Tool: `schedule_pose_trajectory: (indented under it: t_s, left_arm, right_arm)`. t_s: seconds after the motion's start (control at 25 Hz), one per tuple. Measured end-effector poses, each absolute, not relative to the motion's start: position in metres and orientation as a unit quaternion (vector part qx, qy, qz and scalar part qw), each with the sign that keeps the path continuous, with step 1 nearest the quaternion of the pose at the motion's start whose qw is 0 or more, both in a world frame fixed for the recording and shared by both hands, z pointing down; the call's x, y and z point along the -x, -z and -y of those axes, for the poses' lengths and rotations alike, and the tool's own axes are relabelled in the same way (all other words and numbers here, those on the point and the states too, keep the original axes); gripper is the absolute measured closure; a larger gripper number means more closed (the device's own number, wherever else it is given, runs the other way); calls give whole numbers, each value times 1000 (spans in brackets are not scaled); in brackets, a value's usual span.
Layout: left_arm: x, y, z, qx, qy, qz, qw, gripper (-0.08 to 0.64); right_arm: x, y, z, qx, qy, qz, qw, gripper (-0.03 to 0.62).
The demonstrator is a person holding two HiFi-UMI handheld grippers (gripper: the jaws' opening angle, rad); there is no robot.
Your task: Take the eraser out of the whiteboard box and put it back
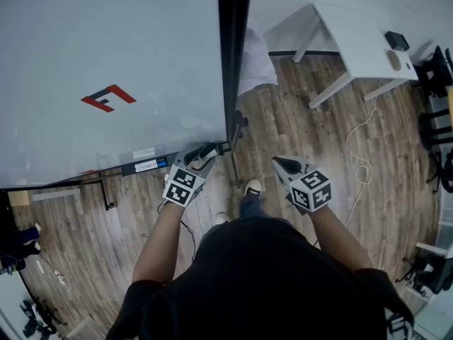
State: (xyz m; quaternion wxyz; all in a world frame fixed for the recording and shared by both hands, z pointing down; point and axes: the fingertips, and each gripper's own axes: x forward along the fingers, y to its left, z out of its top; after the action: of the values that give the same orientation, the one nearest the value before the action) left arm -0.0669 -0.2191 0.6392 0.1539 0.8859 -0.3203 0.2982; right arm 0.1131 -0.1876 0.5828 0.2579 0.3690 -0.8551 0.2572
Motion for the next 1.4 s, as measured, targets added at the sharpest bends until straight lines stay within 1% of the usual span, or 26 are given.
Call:
schedule_pose_trajectory:
  t_s: [0.84,1.4]
  left_arm:
    - [58,-679,224,-875,-337,307,165,371]
    - [54,-677,231,-874,-334,308,172,378]
  right_arm:
    - [-120,-594,190,-365,-268,851,265,598]
    - [-122,-597,192,-362,-270,851,269,598]
